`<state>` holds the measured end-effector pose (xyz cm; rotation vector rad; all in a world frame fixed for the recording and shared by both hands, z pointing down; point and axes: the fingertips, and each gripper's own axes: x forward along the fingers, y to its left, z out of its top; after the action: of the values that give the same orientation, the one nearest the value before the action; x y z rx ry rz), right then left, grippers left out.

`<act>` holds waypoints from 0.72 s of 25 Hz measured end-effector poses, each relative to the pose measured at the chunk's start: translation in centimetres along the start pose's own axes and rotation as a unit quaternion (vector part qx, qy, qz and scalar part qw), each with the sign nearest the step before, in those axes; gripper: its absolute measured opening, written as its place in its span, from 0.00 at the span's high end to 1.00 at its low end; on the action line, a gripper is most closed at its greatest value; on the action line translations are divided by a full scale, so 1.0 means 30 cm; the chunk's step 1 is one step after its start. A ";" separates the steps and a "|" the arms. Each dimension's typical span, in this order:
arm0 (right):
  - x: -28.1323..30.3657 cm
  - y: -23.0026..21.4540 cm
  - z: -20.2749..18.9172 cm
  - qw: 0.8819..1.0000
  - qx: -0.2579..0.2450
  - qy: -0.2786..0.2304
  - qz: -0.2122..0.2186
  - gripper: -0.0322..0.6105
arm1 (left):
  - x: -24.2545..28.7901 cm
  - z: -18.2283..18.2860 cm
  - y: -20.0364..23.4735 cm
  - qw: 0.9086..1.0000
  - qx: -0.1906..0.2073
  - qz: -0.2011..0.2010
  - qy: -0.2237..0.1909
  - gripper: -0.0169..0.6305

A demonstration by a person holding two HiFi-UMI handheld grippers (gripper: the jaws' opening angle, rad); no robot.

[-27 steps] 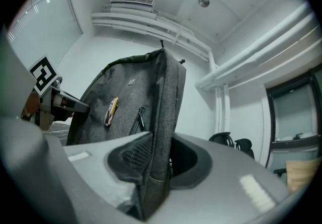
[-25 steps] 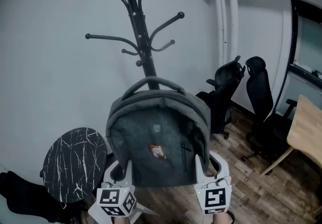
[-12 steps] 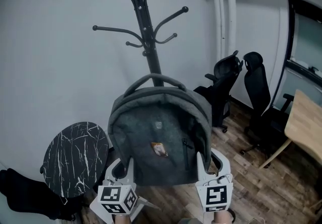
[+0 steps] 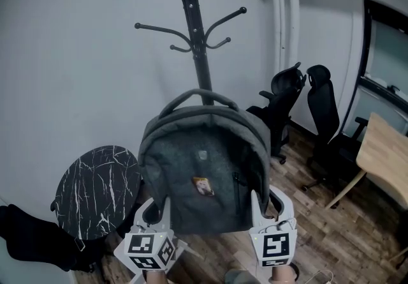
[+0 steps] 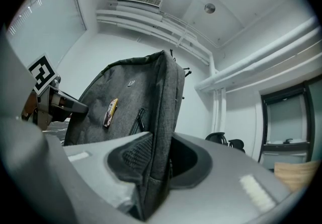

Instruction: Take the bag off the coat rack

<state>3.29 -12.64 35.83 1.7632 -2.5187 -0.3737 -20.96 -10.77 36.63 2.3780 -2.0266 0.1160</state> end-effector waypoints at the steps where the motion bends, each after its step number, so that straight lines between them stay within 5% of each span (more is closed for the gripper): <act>1: -0.016 0.008 0.004 1.000 -0.002 0.000 -0.001 0.80 | -0.020 -0.001 -0.001 1.000 -0.001 0.000 -0.001 0.87; 18: -0.258 0.077 0.065 1.000 -0.021 0.009 -0.012 0.80 | -0.260 -0.012 -0.052 1.000 -0.013 -0.011 -0.012 0.87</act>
<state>3.54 -4.35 35.24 1.7739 -2.4617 -0.4071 -20.68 -2.81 36.51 2.3975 -1.9978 0.0621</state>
